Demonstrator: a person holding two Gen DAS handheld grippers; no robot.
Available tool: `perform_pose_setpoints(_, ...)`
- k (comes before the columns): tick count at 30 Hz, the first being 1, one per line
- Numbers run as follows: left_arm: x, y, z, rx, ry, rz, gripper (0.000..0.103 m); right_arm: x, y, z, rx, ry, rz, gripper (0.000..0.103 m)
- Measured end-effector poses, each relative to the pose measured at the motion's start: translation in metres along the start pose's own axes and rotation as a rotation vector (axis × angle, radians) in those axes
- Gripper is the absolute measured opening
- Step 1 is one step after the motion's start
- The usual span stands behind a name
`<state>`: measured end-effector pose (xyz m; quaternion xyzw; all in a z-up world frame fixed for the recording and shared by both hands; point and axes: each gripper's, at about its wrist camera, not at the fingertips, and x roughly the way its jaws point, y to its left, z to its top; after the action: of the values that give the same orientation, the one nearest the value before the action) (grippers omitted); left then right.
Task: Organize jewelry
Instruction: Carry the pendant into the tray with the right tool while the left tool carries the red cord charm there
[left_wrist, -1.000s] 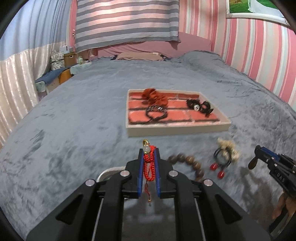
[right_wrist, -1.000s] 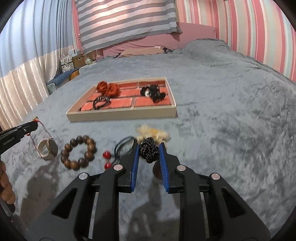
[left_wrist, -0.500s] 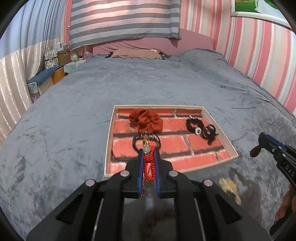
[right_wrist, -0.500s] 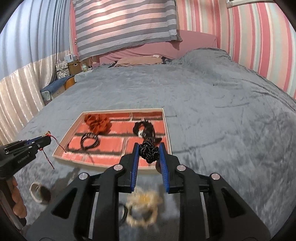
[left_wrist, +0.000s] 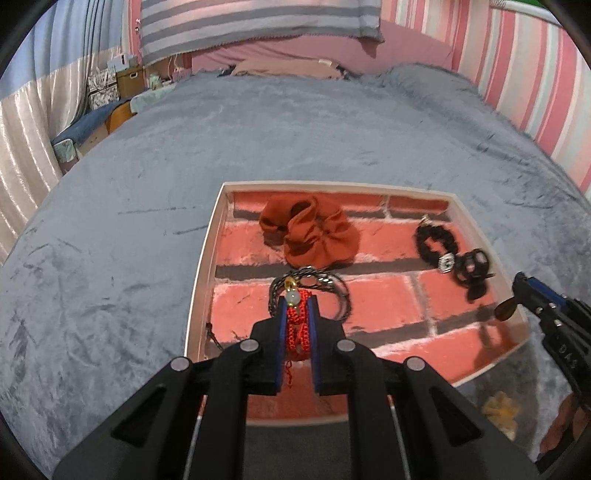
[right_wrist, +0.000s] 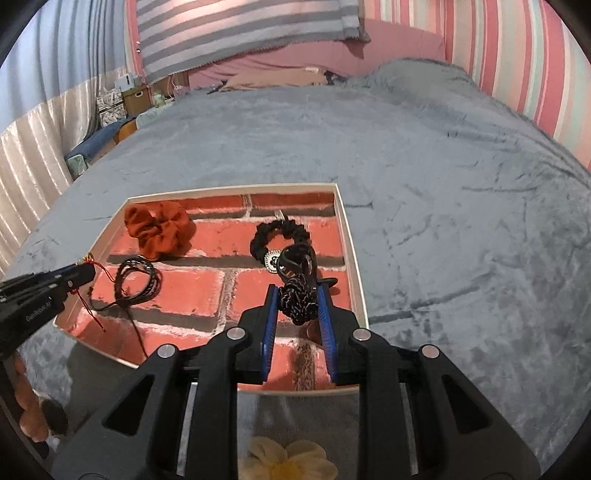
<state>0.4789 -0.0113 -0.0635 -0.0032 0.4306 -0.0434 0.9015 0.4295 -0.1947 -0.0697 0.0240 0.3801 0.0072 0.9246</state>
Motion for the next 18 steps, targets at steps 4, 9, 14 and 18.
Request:
perform_pose_setpoints(4, 0.02, 0.006, -0.002, -0.013, 0.04, 0.018, 0.011, 0.015, 0.001, 0.0, 0.003, 0.029, -0.004, 0.022)
perform_pose_setpoints(9, 0.037, 0.005, -0.005, 0.0, 0.075, 0.028, 0.011, 0.027, 0.001, 0.001, 0.005, 0.052, -0.012, 0.022)
perform_pose_setpoints(14, 0.045, 0.001, -0.005, 0.009, 0.089, 0.043, 0.011, 0.041, 0.0, 0.003, 0.019, 0.093, -0.003, 0.022)
perform_pose_setpoints(18, 0.048, -0.003, 0.0, 0.032, 0.101, 0.056, 0.011, 0.055, 0.0, -0.002, 0.009, 0.133, -0.02, 0.022)
